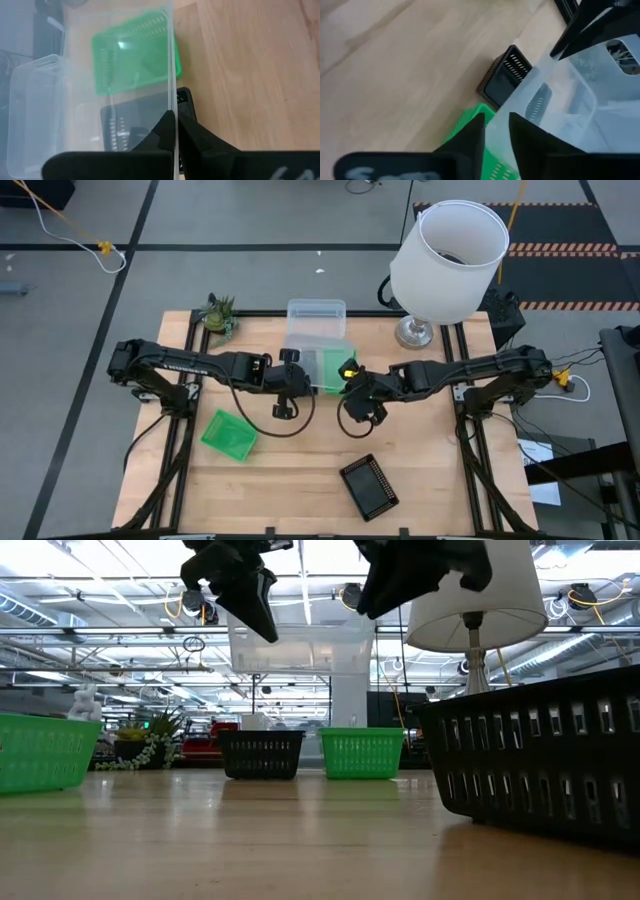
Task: Stack baskets by color
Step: Stack the bottom transparent bin on the top stacked transparent bin
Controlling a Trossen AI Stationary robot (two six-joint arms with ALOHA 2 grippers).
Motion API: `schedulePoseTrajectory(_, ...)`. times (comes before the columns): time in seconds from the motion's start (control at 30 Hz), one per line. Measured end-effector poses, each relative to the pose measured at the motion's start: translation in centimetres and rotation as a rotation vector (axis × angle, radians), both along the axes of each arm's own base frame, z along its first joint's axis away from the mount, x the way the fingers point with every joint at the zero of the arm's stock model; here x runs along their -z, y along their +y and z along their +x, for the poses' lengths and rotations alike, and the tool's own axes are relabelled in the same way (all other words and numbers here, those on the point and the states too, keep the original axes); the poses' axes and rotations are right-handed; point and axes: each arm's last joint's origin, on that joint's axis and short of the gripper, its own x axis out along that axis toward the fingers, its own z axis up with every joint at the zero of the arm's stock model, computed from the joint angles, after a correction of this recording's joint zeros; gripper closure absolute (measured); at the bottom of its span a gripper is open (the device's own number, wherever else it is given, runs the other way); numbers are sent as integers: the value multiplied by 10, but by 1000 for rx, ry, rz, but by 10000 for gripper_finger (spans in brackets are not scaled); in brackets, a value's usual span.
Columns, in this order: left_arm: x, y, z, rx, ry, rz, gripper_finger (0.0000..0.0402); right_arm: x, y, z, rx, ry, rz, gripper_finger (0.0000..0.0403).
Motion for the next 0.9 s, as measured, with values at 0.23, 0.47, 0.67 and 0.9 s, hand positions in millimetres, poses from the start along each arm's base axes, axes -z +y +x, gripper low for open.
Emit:
schedulePoseTrajectory(0.23, 0, 0, 0, -3, 0, -1, 392, 15, -5, 1, -3, -6, -111, 371)
schedulePoseTrajectory(0.47, 0, 5, 1, -42, -15, -18, 386, 10, -3, 5, 91, -93, -145, 376)
schedulePoseTrajectory(0.67, -1, 12, 1, -84, -20, -33, 396, 5, 8, 6, 194, -166, -241, 319)
schedulePoseTrajectory(0.9, -1, 12, 2, -87, -34, -41, 393, 0, 10, 3, 275, -208, -258, 240)
